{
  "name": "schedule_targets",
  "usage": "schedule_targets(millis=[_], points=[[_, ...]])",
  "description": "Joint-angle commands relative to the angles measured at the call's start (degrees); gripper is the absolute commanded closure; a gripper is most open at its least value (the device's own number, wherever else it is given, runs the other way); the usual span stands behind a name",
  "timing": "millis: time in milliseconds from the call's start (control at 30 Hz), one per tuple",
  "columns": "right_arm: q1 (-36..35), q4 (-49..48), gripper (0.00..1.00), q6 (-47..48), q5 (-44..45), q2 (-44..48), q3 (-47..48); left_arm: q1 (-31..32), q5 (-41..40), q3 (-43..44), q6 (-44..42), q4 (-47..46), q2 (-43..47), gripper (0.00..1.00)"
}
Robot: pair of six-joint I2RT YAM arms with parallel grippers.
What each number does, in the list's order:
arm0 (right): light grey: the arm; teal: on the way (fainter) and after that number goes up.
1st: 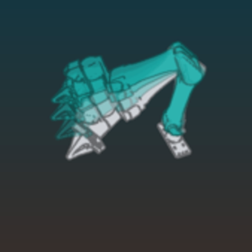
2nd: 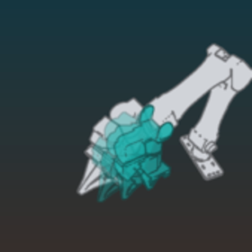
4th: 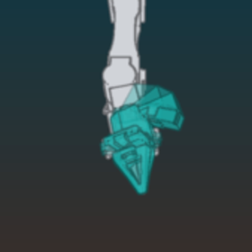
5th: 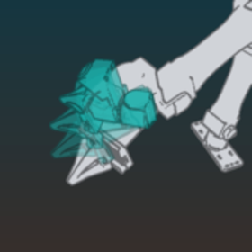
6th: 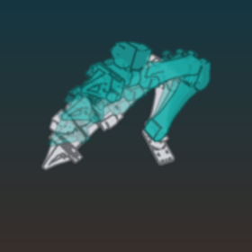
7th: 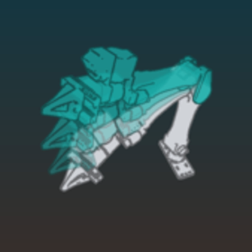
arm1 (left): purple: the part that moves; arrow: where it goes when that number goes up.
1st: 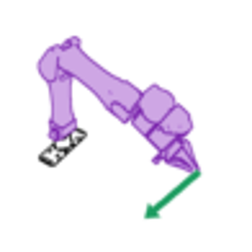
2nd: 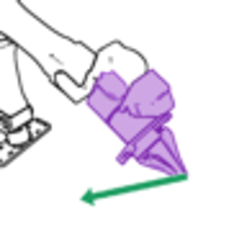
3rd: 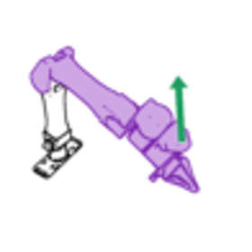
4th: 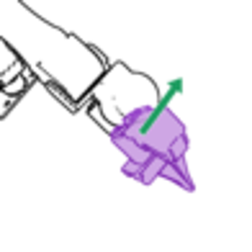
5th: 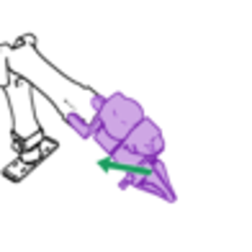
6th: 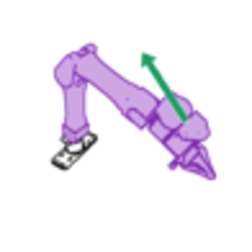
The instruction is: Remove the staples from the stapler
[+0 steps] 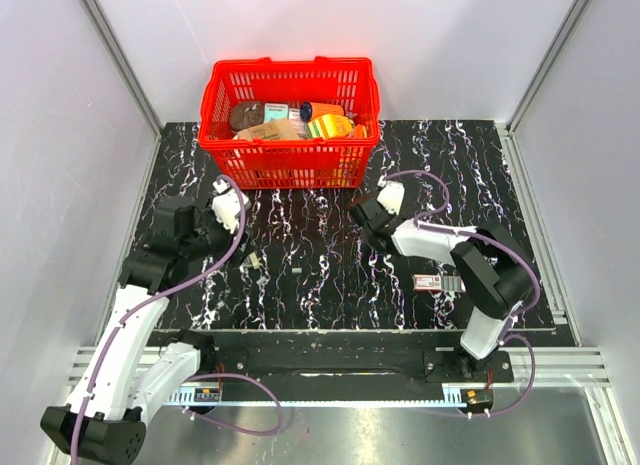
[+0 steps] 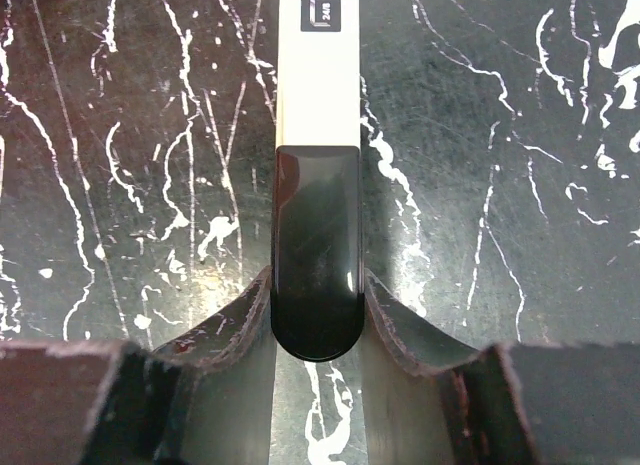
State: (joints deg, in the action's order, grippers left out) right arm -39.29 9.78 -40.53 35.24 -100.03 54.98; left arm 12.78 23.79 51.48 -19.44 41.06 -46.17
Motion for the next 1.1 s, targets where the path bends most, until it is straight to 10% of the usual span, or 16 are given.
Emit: schedule_targets(millis=[0,233,733,1067], points=[[0.4,4.4,0.6,0.7,-3.1,-1.3,5.7,-0.2,-0.7,1.1,0.6,1.2,1.3,0.29],[0.4,9.6,0.02,-3.8,-6.6,6.8,2.3,-0.2,-1.0,1.9,0.4,3.4,3.7,0.27],[8.2,32.4,0.01,-12.4,-4.8,35.5,-5.8,-0.2,-0.1,3.0,-0.2,6.5,6.4,0.26],[27.4,36.6,0.01,-11.8,-12.2,26.3,-5.6,-0.2,2.7,3.2,-0.4,5.7,4.1,0.26]])
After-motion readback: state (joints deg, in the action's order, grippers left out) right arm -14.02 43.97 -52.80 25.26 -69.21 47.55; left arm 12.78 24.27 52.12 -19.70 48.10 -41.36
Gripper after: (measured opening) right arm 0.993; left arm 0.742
